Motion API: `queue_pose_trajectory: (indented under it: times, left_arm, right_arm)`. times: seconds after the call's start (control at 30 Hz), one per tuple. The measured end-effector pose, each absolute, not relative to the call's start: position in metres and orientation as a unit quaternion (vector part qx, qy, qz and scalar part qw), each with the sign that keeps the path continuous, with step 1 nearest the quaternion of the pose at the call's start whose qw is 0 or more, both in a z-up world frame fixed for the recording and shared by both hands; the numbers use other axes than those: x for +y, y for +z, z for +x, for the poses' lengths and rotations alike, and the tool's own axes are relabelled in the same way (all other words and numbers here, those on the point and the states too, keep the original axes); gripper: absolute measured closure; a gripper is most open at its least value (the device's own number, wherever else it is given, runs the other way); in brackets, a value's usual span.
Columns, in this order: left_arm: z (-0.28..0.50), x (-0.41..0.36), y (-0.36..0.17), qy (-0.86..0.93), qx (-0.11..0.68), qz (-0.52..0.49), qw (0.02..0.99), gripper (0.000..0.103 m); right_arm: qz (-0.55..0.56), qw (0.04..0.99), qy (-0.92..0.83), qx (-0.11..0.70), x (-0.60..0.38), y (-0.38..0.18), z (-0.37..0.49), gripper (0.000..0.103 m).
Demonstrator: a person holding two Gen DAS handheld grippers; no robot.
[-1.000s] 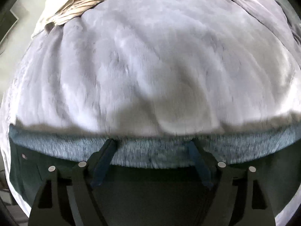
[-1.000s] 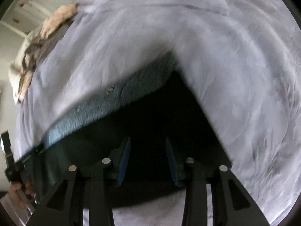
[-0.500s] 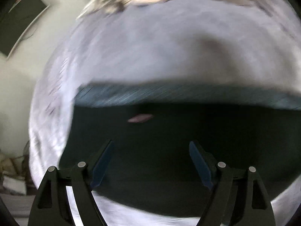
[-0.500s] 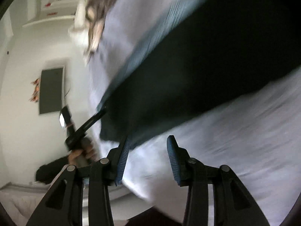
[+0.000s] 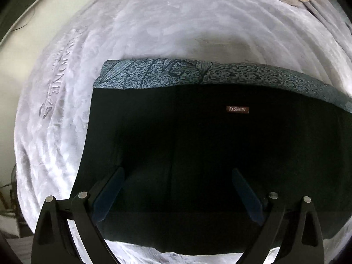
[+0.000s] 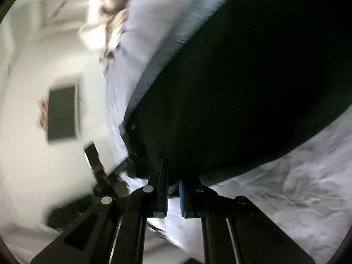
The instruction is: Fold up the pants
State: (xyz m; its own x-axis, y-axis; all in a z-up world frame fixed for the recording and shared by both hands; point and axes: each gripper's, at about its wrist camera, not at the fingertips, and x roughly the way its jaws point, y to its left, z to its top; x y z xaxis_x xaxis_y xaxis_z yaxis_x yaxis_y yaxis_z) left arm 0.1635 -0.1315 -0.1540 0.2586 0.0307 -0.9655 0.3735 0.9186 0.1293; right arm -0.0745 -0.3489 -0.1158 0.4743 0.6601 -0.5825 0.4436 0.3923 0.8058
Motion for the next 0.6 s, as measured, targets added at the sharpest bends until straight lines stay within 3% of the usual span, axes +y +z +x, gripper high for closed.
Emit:
queue_pose_trajectory:
  times: [0.07,0.2,0.27,0.37,0.5,0.6]
  left_arm:
    - [0.169,-0.123,-0.159,-0.110,0.599,0.166,0.775,0.000]
    - [0.185,-0.121,-0.166,-0.116,0.598,0.163,0.776,0.000]
    - [0.186,-0.119,-0.168,-0.117,0.597,0.161,0.777,0.000]
    - [0.186,-0.117,-0.169,-0.116,0.599,0.161,0.776,0.000]
    - [0.191,-0.112,-0.173,-0.117,0.601,0.160,0.774,0.000]
    - [0.189,-0.116,-0.170,-0.116,0.601,0.161,0.774,0.000]
  right_arm:
    - [0.521,0.666,0.065,0.531,-0.346,-0.121,-0.085,0.089]
    - [0.576,0.628,0.027,0.523,-0.350,-0.144,-0.120,0.081]
    - [0.587,0.619,0.017,0.521,-0.348,-0.155,-0.130,0.081]
    - [0.609,0.623,0.017,0.491,-0.349,-0.159,-0.133,0.081]
    - [0.622,0.633,0.011,0.461,-0.352,-0.156,-0.122,0.069]
    - [0.631,0.620,0.006,0.467,-0.354,-0.165,-0.112,0.074]
